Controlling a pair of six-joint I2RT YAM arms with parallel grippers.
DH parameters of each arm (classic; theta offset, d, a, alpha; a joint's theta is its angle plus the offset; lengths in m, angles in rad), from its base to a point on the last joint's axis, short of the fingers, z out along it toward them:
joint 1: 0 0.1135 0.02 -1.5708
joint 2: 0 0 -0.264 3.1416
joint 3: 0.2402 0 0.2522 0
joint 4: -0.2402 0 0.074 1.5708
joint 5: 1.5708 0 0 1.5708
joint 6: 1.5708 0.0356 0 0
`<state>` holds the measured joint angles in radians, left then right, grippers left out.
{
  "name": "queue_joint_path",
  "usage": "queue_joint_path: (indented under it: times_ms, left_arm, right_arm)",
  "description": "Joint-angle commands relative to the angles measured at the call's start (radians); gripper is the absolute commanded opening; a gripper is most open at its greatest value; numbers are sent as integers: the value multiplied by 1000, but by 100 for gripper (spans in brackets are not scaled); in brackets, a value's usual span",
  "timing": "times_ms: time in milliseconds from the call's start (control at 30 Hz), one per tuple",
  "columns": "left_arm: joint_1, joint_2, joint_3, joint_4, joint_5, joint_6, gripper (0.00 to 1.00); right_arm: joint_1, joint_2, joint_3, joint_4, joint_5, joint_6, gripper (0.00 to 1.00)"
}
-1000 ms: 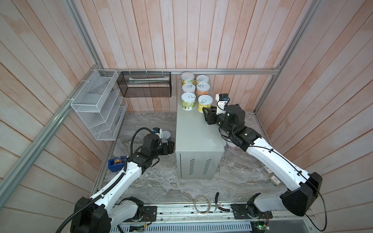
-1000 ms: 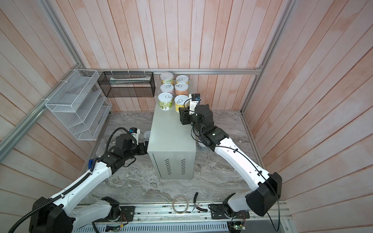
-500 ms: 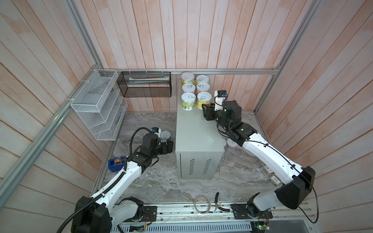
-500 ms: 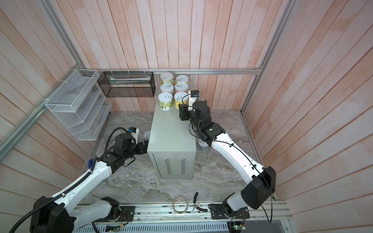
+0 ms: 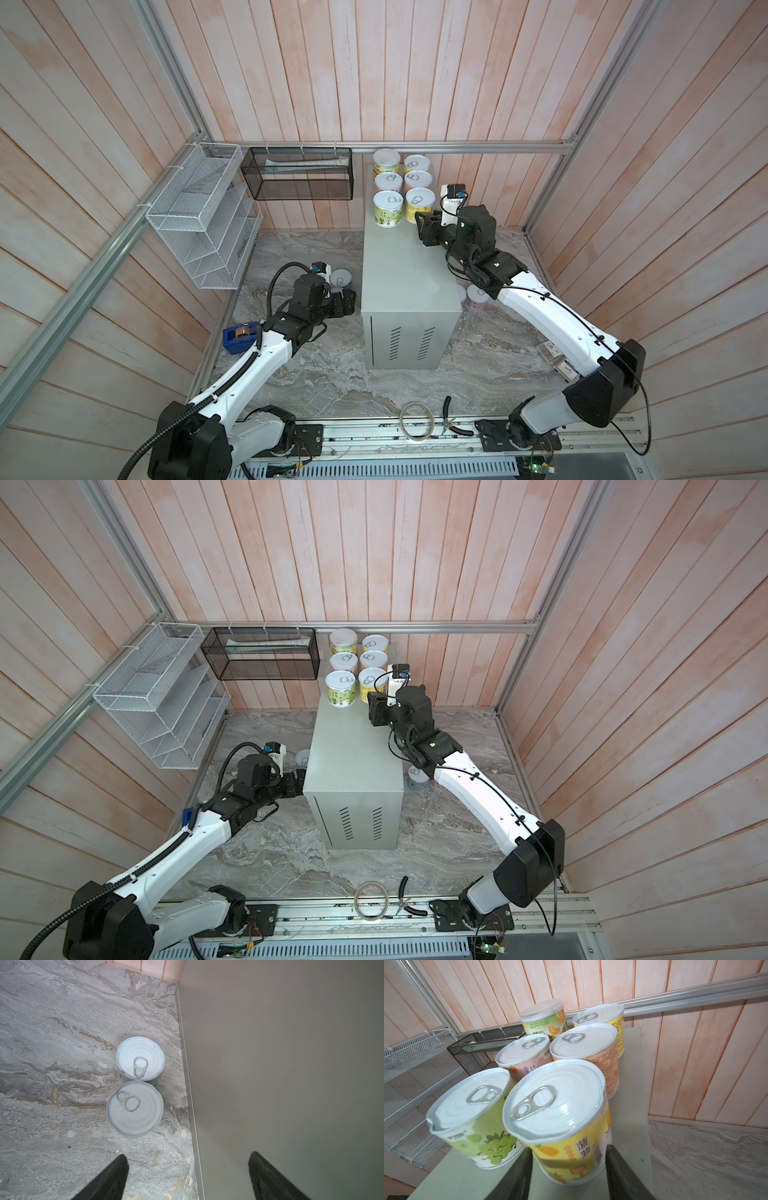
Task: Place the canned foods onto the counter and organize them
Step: 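Push the yellow-labelled can toward the other cans with the right gripper, then withdraw the right gripper down beside the cabinet while left gripper lowers over floor cans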
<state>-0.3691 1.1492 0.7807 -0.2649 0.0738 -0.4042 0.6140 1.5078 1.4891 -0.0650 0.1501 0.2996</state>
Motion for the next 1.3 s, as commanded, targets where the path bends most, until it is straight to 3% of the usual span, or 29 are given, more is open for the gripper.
queue_joint_path:
  times_ms: [0, 167, 267, 433, 533, 633, 833, 967, 1267]
  left_arm:
    - [4, -3, -21, 18, 1, 8, 93]
    - [4, -18, -29, 9, -17, 10, 94]
    - [3, -36, -29, 5, -28, 10, 95]
    - [6, -52, -11, -7, -52, 20, 96]
    - [6, -37, 12, -19, -63, 26, 96]
    - [7, -32, 29, -35, -76, 24, 98]
    - [7, -58, 25, -70, -124, 19, 100]
    - [10, -49, 14, -93, -141, 17, 100]
    - [30, 90, 43, -117, -114, 22, 100]
  right_arm:
    - [-2, 30, -15, -55, -28, 28, 55]
    - [-2, -18, -50, -67, -38, 42, 55]
    - [-3, -87, -84, -76, -126, -1, 60]
    - [-2, -181, -37, -220, -144, -56, 66]
    - [-3, -278, -80, -235, -94, -56, 71]
    - [-5, -400, -191, -202, 0, -43, 84]
    - [-76, -569, -389, -240, 143, 76, 85]
    - [-142, -653, -505, -251, 160, 134, 86]
    - [-275, -633, -662, -152, -77, 179, 92]
